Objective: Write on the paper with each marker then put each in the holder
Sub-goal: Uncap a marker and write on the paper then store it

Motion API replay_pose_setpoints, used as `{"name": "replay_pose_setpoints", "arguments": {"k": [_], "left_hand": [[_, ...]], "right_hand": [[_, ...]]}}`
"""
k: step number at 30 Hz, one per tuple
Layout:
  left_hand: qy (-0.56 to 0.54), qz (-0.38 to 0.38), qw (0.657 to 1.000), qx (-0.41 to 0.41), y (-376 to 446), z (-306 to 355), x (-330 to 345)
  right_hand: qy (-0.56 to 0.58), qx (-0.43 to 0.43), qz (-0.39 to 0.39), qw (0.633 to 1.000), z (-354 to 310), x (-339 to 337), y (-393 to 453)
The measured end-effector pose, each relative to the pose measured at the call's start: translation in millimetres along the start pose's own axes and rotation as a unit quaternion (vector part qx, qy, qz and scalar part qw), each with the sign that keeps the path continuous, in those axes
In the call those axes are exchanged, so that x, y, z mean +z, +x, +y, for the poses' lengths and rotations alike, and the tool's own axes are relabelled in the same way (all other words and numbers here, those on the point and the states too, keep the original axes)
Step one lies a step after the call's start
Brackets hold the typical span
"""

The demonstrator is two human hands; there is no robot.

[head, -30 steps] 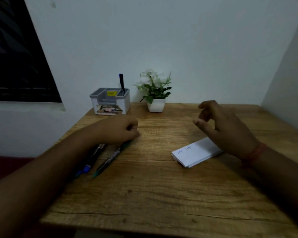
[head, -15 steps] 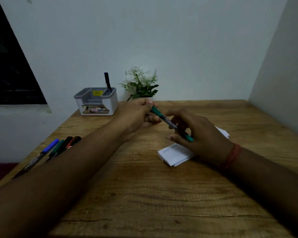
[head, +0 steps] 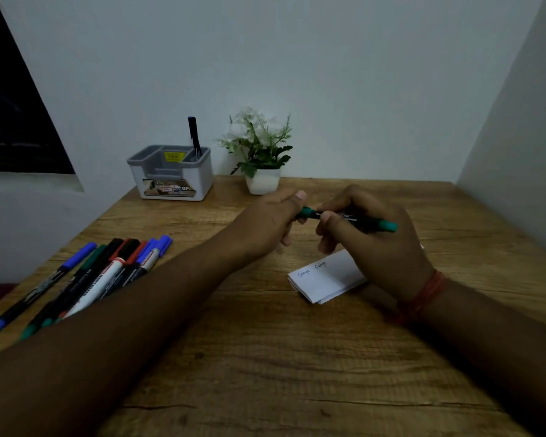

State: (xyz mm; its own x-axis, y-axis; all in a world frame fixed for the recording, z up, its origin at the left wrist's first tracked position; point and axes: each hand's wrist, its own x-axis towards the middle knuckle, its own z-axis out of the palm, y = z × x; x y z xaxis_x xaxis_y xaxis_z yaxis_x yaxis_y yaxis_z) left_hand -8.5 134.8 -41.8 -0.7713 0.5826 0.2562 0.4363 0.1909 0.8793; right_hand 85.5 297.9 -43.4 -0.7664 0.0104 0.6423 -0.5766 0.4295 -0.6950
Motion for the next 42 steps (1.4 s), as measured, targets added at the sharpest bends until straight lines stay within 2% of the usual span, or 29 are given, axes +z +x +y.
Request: {"name": "replay_pose_setpoints", "arguments": {"k": [2, 4, 6, 7, 11, 13, 18, 23, 29, 31, 35, 42], "left_hand": [[-0.018, 0.043, 0.998, -0.043, 5.5, -0.2, -5.0], [-0.016, 0.130, 0.986, -0.100, 13.3, -5.7, -23.4], [0.060, 0.187, 0.978, -0.074, 14.7, -9.9, -38.0], [0.106, 0.187, 0.976, -0.038, 13.4, -8.9, -36.0], [0.278, 0.081, 0.956, 0.036, 12.1, -13.9, 4.6], [0.294, 0.079, 0.952, 0.041, 13.9, -23.4, 5.5], [0.296, 0.035, 0.954, -0.017, 9.3, -35.2, -1.1], [0.324, 0.039, 0.945, 0.003, 8.2, -34.5, -2.6], [0.435, 0.044, 0.899, -0.003, 8.9, -39.2, -5.7], [0.460, 0.048, 0.887, 0.012, 8.3, -40.3, -5.5], [0.488, 0.057, 0.869, 0.052, 6.2, -41.2, -5.8], [0.511, 0.039, 0.857, 0.057, 5.7, -43.3, -1.5]], "right_hand": [[0.006, -0.020, 0.036, 0.999, -7.0, -6.6, 1.0], [0.043, -0.057, 0.092, 0.993, -14.4, -22.4, 3.6], [0.082, -0.082, 0.118, 0.986, -19.0, -32.2, 6.4], [0.078, -0.073, 0.112, 0.988, -18.8, -30.7, 8.0], [0.024, 0.004, 0.072, 0.997, -6.2, -9.6, 4.7], [0.025, 0.024, 0.078, 0.996, -2.7, -10.6, 5.4], [0.024, 0.056, 0.093, 0.994, 0.7, -19.8, 7.4], [0.029, 0.079, 0.082, 0.993, 4.4, -17.4, 7.5], [0.165, 0.132, 0.078, 0.974, 10.7, -17.7, 10.8], [0.129, 0.135, 0.079, 0.979, 8.9, -21.6, 12.2], [-0.045, 0.159, 0.048, 0.985, 2.9, -31.8, 17.1], [-0.117, 0.216, -0.035, 0.969, -4.1, -42.5, 1.4]]}}
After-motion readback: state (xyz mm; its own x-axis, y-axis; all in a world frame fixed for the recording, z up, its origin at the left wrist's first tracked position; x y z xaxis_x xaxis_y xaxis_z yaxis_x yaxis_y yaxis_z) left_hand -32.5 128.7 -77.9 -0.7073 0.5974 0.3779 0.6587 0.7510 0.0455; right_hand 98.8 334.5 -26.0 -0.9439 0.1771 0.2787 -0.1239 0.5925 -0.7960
